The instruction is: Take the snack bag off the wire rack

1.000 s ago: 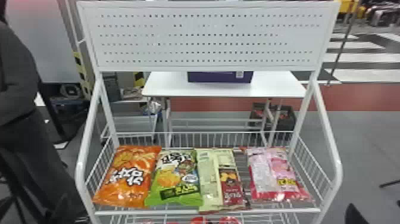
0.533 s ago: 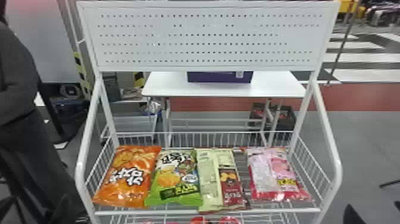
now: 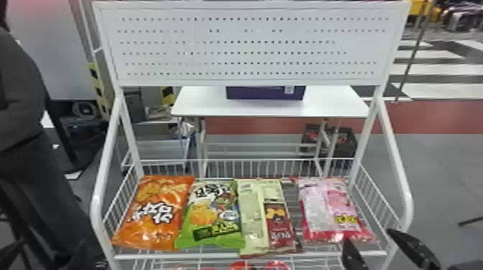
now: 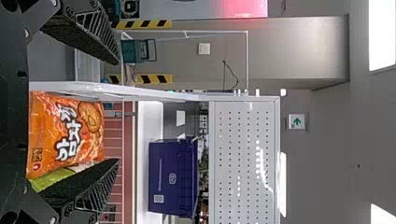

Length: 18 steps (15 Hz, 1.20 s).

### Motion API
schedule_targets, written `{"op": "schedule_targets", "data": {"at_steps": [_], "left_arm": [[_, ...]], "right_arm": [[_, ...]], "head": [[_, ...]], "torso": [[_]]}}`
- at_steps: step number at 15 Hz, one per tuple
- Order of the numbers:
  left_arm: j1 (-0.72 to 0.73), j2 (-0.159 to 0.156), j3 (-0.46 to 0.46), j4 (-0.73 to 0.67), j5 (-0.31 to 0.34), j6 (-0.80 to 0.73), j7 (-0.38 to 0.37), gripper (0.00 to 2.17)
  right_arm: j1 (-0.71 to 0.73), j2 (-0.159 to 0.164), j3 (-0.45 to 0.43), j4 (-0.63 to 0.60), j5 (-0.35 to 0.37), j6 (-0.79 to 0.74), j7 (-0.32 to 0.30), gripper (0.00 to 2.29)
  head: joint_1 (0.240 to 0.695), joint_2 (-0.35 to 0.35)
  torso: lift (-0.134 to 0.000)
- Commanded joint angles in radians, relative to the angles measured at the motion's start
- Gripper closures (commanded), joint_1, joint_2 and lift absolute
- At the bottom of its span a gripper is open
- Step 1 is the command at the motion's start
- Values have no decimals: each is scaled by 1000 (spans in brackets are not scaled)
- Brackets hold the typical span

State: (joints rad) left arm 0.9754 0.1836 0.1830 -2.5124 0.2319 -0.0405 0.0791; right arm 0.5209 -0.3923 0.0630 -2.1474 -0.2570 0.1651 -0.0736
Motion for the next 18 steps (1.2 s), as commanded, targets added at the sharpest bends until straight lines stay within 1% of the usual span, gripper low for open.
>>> {"op": "schedule_targets", "data": {"at_steps": [1, 3, 5, 7, 11, 13, 14, 15, 16, 17, 18], "left_arm": [[-7, 1, -10, 12, -5, 3, -1, 151], [-14, 2, -16, 21, -6, 3, -1, 151], [-15, 5, -16, 29, -8, 3, -1, 151], [-15, 8, -14, 38, -9, 3, -1, 147], [-17, 13, -11, 40, -8, 0, 1, 147], [-20, 11, -11, 38, -8, 0, 1, 147], [-23, 11, -14, 38, -8, 0, 1, 151], [-23, 10, -16, 34, -8, 0, 1, 151], [-23, 10, -16, 30, -8, 0, 1, 151], [-23, 10, -16, 27, -8, 0, 1, 151], [-23, 10, -14, 24, -8, 0, 2, 151]], "right_arm": [[-130, 6, 63, 101, -2, 43, 0, 151], [-246, 12, 106, 213, -21, 71, 2, 151], [-325, 35, 126, 305, -27, 80, 2, 151], [-383, 46, 139, 383, -33, 80, 2, 151], [-433, 64, 152, 494, -38, 80, 2, 151], [-438, 64, 149, 508, -42, 80, 2, 151], [-440, 62, 144, 508, -42, 83, 15, 211], [-438, 59, 133, 508, -64, 95, 34, 559], [-438, 61, 123, 506, -77, 132, 52, 1129], [-437, 61, 112, 503, -91, 153, 52, 1787], [-432, 61, 104, 495, -100, 156, 52, 2078]], "head": [[499, 0], [499, 0], [499, 0], [499, 0], [499, 0], [499, 0], [499, 0], [499, 0], [499, 0], [499, 0], [499, 0]], "torso": [[0], [0], [0], [0], [0], [0], [0], [0], [0], [0], [0]]}}
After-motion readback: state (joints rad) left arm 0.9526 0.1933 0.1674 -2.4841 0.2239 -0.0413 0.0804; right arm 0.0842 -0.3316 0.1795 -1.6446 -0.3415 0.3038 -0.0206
